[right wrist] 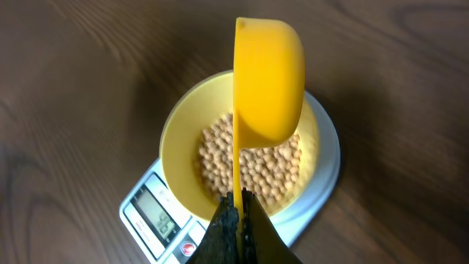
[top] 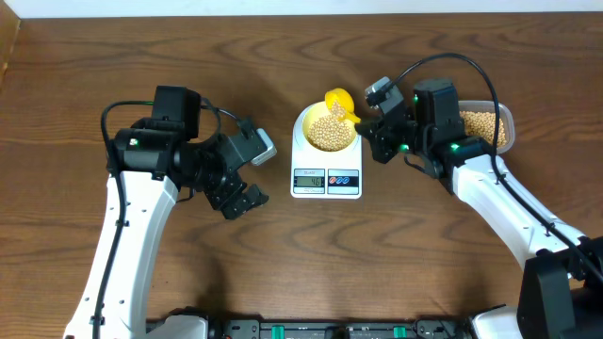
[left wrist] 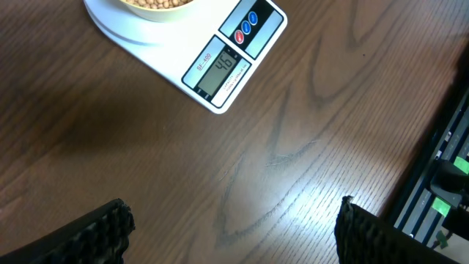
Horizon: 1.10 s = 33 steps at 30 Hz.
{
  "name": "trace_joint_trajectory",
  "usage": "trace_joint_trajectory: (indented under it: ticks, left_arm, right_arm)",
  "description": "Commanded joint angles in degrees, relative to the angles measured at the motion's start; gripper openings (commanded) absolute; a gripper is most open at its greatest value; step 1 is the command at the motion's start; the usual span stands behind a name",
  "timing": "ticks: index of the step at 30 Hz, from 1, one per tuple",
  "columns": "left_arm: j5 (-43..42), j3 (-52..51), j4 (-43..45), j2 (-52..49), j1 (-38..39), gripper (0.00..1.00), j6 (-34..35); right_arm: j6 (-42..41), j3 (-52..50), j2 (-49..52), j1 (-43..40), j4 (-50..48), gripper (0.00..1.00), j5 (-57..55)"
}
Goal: Scoop item into bowl and weigh 50g on scale
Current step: 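Tilt the scoop further with the right gripper to add soybeans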
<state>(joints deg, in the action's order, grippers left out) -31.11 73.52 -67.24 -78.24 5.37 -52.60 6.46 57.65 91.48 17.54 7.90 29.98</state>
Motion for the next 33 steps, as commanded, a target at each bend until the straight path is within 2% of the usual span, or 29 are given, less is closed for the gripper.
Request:
trace_joint_trajectory:
  ticks: [1, 6, 22, 28, 33]
  left_arm:
    - [0.4, -0.3, -0.2, 0.1, 0.1, 0.91, -0.5]
    - [0.3, -0.3, -0.2, 0.1, 0.1, 0.91, -0.5]
    - [0.3, -0.3, -0.2, 0.1, 0.1, 0.91, -0.5]
    - [0.3, -0.3, -0.2, 0.1, 0.1, 0.9, -0.5]
    - [0.3, -0.3, -0.2, 0.1, 0.1, 0.9, -0.5]
  right_arm:
    - [-0.7, 0.4, -0.5, 0.5, -0.7, 0.01, 4.0]
    - [-0.6, 0.4, -0.5, 0.5, 1.8, 0.01, -2.4]
    - [-4.2, 0.4, -0.5, 0.5, -0.1, 0.01, 1.0]
    - [0.7, 0.4, -0.5, 1.4, 2.1, 0.01, -4.7]
    - [0.2, 0.4, -0.5, 1.4, -1.5, 0.01, 3.5]
